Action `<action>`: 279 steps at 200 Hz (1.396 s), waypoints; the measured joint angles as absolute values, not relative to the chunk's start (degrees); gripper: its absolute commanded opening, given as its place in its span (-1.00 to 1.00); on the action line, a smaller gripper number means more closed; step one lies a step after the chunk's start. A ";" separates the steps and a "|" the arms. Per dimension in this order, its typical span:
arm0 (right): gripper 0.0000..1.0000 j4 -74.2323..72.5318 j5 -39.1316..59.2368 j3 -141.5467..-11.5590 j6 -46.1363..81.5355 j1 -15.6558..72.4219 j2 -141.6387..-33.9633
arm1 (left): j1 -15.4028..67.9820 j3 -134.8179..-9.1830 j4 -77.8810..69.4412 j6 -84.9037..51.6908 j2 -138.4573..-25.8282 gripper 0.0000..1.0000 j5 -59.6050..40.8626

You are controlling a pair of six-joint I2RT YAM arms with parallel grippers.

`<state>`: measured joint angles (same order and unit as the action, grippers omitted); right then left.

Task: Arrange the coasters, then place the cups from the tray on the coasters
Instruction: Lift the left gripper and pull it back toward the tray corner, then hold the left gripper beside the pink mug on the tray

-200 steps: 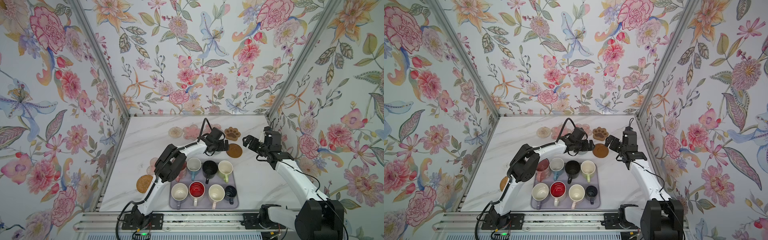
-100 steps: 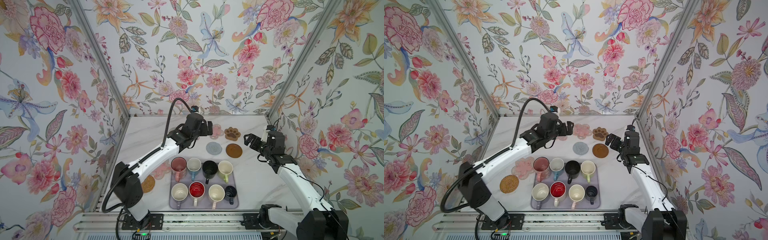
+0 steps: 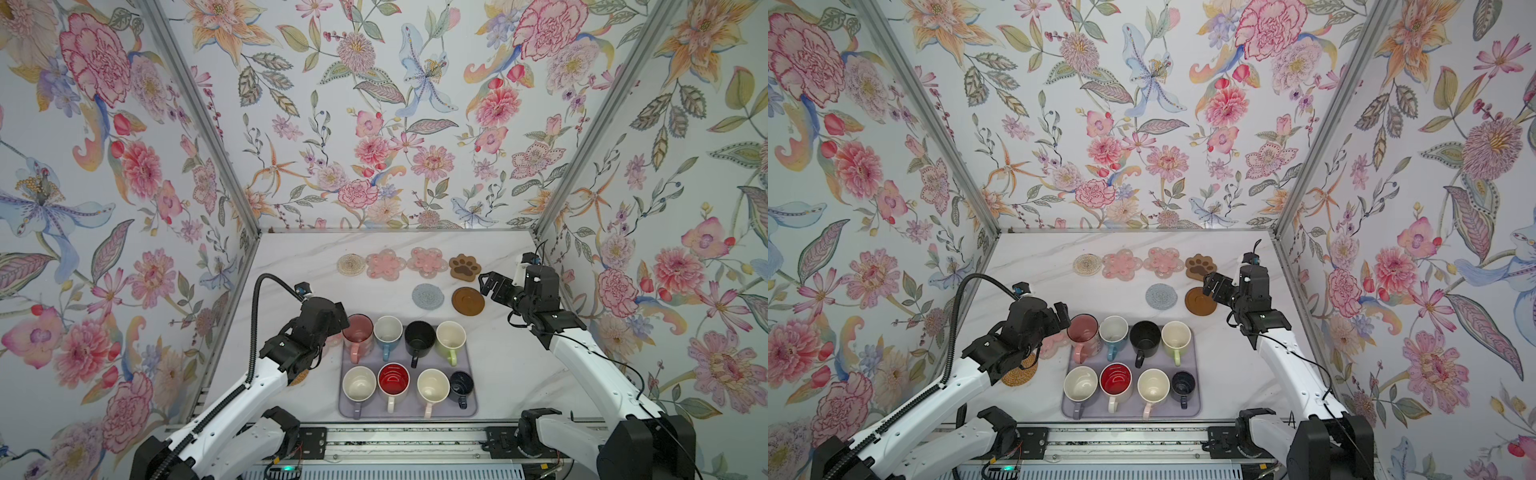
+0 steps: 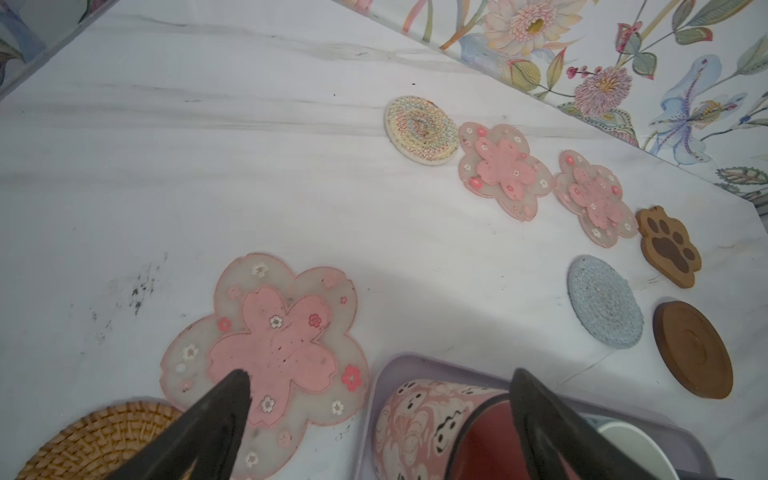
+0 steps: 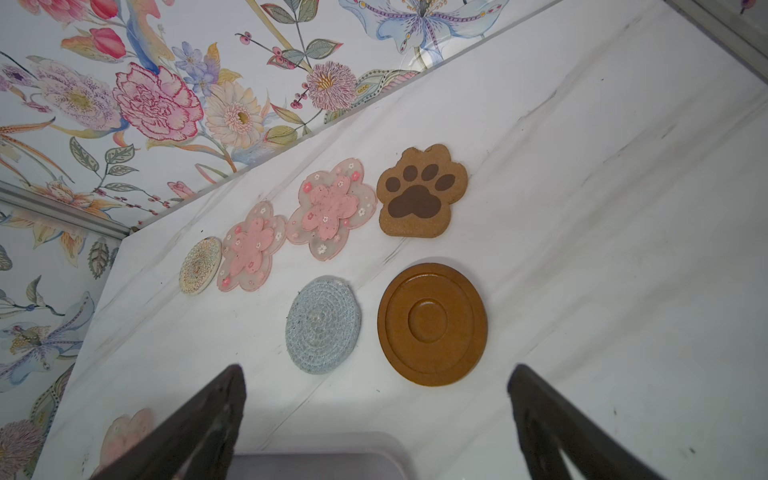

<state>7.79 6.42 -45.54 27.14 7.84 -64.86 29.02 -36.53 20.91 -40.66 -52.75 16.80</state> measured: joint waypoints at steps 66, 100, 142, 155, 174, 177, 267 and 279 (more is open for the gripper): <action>0.99 7.81 5.37 -45.56 26.74 10.07 -66.52 | 25.36 -34.46 23.62 -43.90 -49.54 0.98 16.73; 0.99 7.79 4.99 -45.58 26.72 10.55 -66.67 | 23.51 -31.14 24.10 -46.85 -47.27 0.98 14.70; 0.99 7.86 4.54 -45.69 26.52 11.68 -67.05 | 22.57 -26.76 25.32 -51.86 -47.53 0.98 10.70; 0.99 7.84 4.47 -45.69 26.55 11.97 -67.05 | 22.50 -25.23 25.34 -53.36 -47.51 0.98 9.19; 0.99 7.86 4.27 -45.69 26.52 12.05 -67.05 | 22.50 -23.27 24.84 -55.24 -47.42 0.98 7.73; 0.98 7.86 4.19 -45.69 26.52 12.05 -67.05 | 22.50 -23.03 24.64 -55.42 -47.37 0.98 7.60; 0.98 7.84 4.03 -45.69 26.55 12.97 -67.05 | 21.89 -20.97 19.62 -58.41 -51.07 0.98 4.64; 0.99 7.84 4.01 -45.69 26.55 13.13 -67.02 | 21.71 -20.95 18.85 -58.43 -51.35 0.98 4.45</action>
<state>7.84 4.01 -45.69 26.55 13.13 -67.02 21.71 -20.95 18.85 -58.43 -51.35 4.45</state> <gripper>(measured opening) 0.992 0.989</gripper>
